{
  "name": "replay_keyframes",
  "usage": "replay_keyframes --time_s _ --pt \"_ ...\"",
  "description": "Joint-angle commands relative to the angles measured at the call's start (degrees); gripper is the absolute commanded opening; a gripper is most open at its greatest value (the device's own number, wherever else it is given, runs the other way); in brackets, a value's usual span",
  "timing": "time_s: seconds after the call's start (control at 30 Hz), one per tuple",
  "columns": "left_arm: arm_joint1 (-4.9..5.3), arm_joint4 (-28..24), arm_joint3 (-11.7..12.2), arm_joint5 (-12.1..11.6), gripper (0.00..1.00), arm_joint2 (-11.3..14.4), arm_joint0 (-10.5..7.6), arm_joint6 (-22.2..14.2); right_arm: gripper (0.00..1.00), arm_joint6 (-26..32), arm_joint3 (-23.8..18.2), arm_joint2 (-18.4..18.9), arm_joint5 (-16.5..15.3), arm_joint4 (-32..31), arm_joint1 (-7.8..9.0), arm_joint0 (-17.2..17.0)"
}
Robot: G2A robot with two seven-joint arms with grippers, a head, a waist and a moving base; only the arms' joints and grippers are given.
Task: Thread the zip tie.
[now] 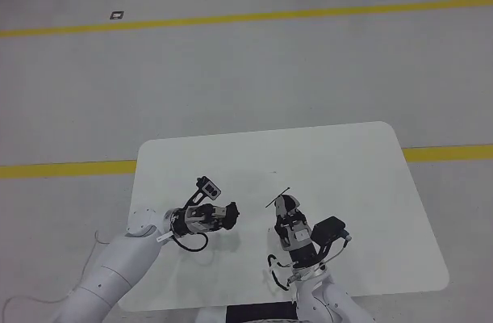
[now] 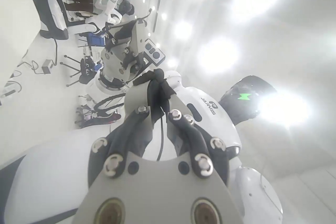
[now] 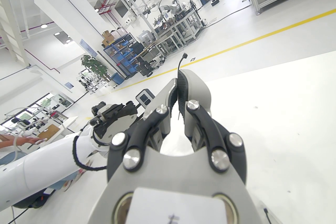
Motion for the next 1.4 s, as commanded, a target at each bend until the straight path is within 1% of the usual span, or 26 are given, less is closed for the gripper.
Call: replay_keyframes --time_s 0.0,1.2,1.33,1.37 --pt "0.0 0.0 0.0 0.0 0.0 0.0 0.0 0.0 0.0 0.0 0.0 0.0 0.0 0.0 0.0 0.0" --pt "0.0 0.0 0.0 0.0 0.0 0.0 0.0 0.0 0.0 0.0 0.0 0.0 0.0 0.0 0.0 0.0" --pt "0.24 4.42 -1.55 -1.36 0.0 -1.11 -0.27 3.69 0.0 0.0 0.0 0.0 0.0 0.0 0.0 0.0" --pt "0.32 5.51 -1.97 -1.36 0.0 -1.52 -0.32 4.18 0.0 0.0 0.0 0.0 0.0 0.0 0.0 0.0"
